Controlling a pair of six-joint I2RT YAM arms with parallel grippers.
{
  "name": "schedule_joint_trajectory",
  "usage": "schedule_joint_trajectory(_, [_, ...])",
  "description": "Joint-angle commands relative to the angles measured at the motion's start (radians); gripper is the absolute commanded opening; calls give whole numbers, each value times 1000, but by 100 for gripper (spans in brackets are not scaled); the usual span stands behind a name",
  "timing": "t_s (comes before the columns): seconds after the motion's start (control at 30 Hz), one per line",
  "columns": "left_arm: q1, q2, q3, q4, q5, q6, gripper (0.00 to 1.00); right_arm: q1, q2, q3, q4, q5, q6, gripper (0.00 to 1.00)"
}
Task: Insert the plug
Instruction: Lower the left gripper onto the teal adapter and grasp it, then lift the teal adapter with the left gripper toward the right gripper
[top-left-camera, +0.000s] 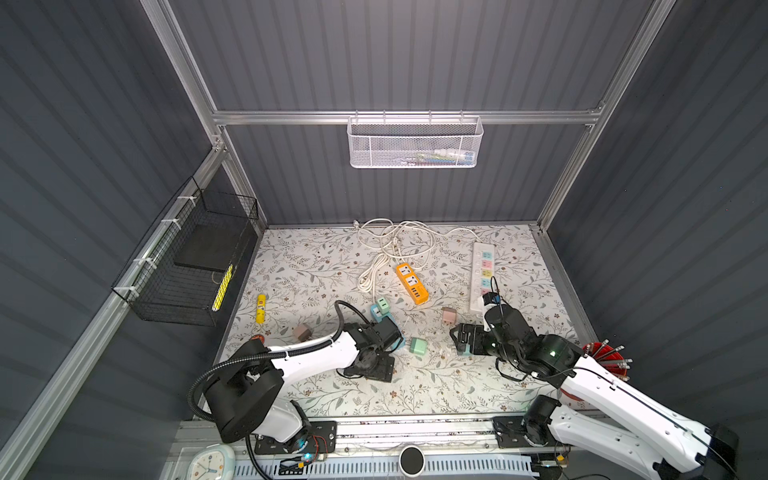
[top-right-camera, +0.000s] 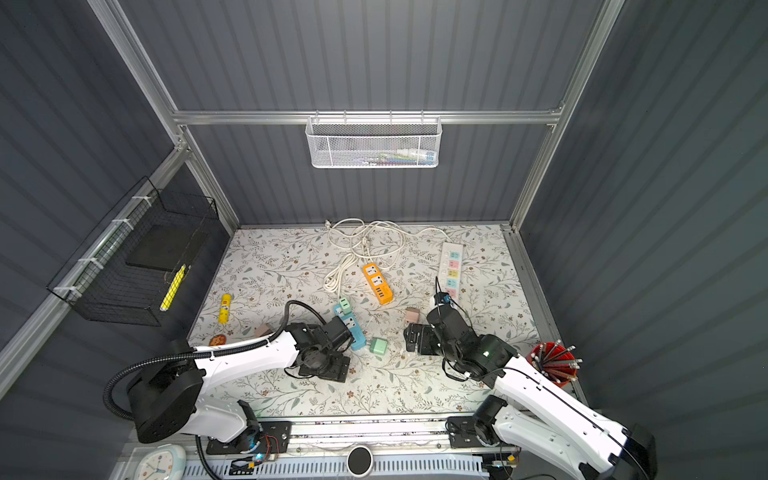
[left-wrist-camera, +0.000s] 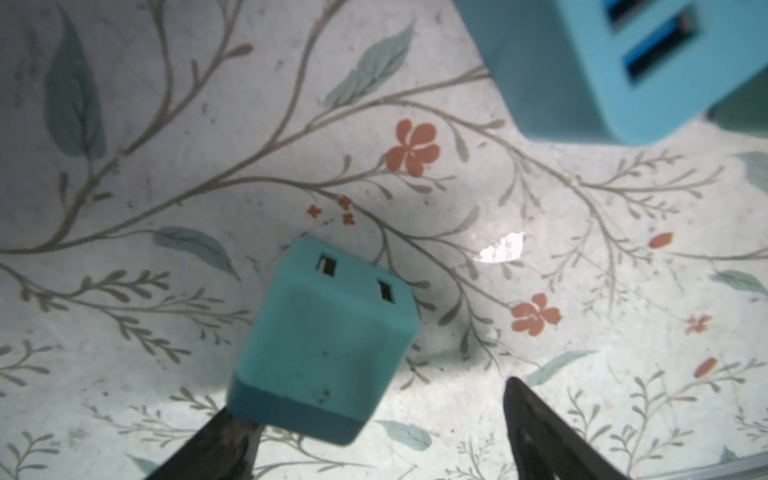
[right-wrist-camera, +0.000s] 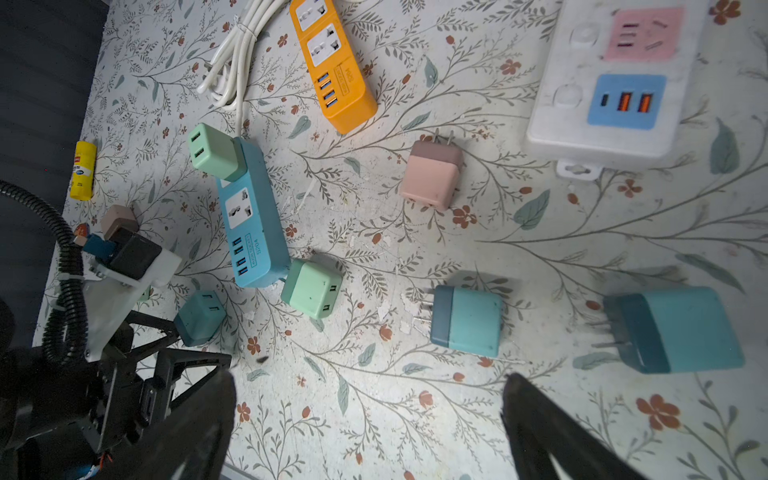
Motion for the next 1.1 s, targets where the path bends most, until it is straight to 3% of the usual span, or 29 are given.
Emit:
schedule_joint_trajectory(0.0, [-21,10,50,-29,-11,-36,89,2,-17,-15,-15,18,-4,99])
schedule_joint_trajectory(0.2, [-22,65,124,-187,-169,48,88,2,-29,-28,2,9,9,97])
schedule_joint_trajectory(0.37, [-20,136,166,-195,-200,102,75,2,-16,-26,12,-9,12,91])
schedule_joint_trajectory(0.53, [-10,189,188,-186,-183,144,63,2,1,-21,11,-14,15,84])
schedule_joint_trajectory(0.73, [41,189,152,-132,-101,205,56,1,9,-20,15,-17,16,82])
schedule_joint_trajectory(1.07, [52,213,125,-95,-69,233,46,2,46,9,4,-20,6,81])
